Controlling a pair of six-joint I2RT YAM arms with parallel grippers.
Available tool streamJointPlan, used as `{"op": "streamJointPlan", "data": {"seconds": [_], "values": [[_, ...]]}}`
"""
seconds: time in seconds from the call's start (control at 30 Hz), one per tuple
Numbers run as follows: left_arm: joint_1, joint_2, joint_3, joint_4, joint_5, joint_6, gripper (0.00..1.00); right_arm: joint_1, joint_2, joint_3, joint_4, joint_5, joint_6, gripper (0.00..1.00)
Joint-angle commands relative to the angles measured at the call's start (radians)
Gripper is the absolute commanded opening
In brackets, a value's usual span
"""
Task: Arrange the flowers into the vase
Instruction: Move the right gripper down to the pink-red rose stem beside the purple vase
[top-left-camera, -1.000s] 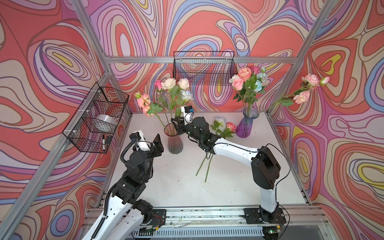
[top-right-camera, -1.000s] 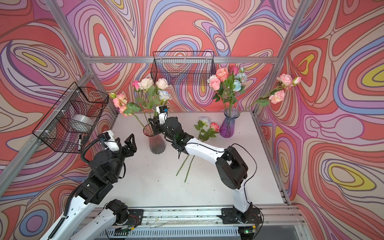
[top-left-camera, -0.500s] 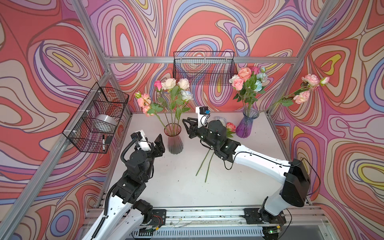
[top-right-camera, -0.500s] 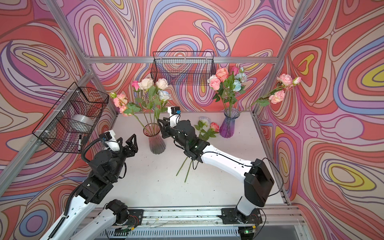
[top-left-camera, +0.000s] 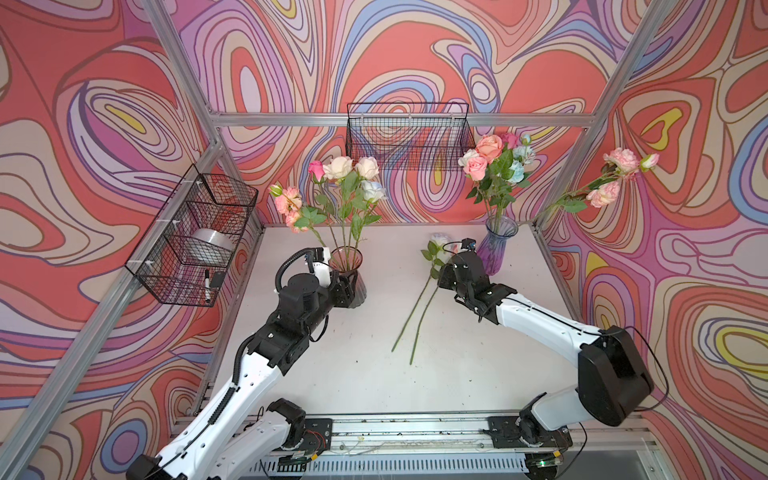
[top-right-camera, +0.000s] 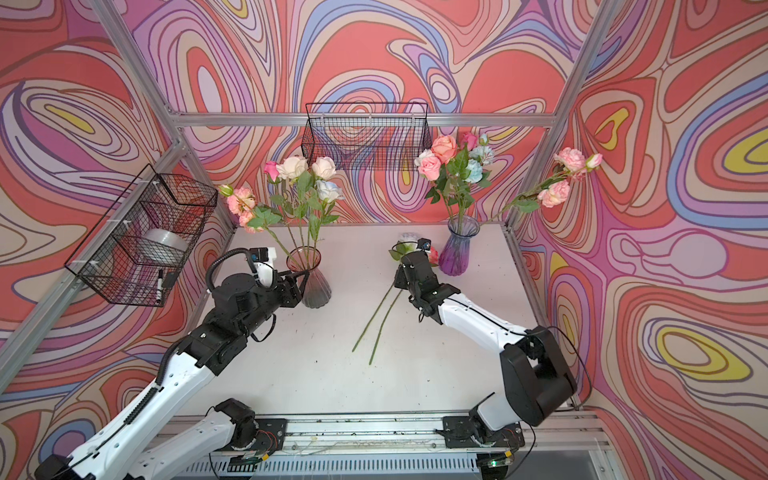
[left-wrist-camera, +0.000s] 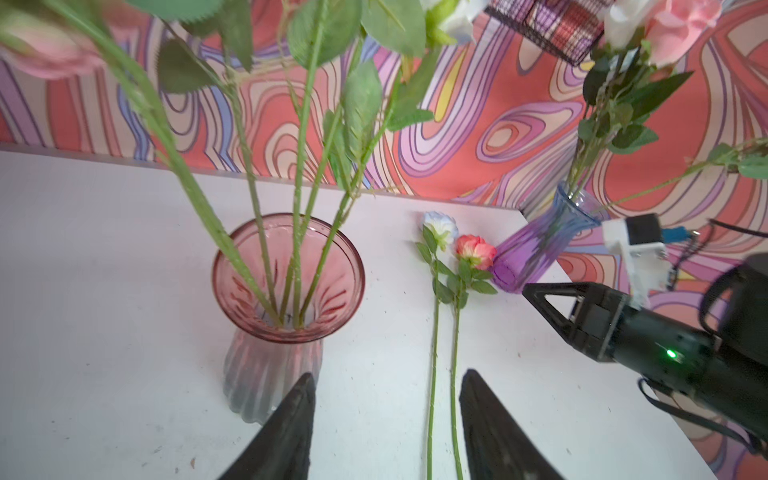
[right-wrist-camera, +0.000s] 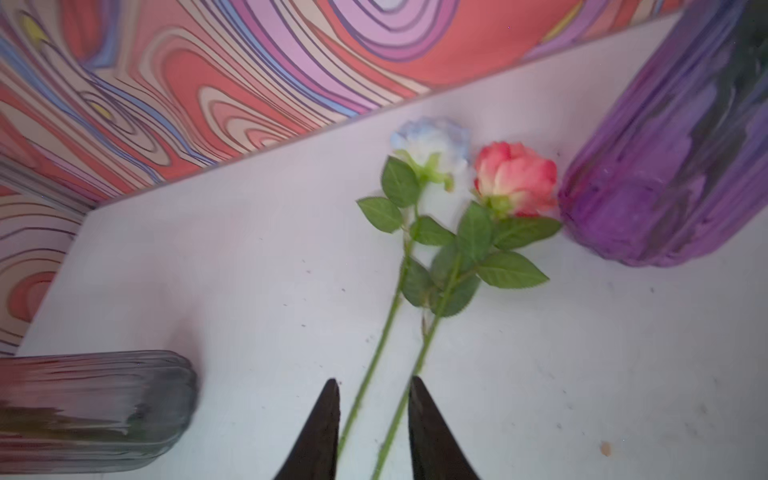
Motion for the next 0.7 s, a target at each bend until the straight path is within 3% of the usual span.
{"op": "streamJointPlan", "data": {"seconds": [0.0,0.33,0.67], "values": [[-0.023,0.043,0.052,-0.052,0.11,0.001,0.56,-0.038,0.091,0.062,-0.115,-0.061,0.03,0.3],[-0.041,0.082,0.074,-0.071,0.166,0.014,0.59,-0.082,0.426,0.315,-0.308,-0.046,0.104,0.34],[-0.04,0.06,0.074,-0.071,0.159,0.014,0.6,-0.092,0.539,0.382,-0.317,-0.081,0.185,0.3]]}}
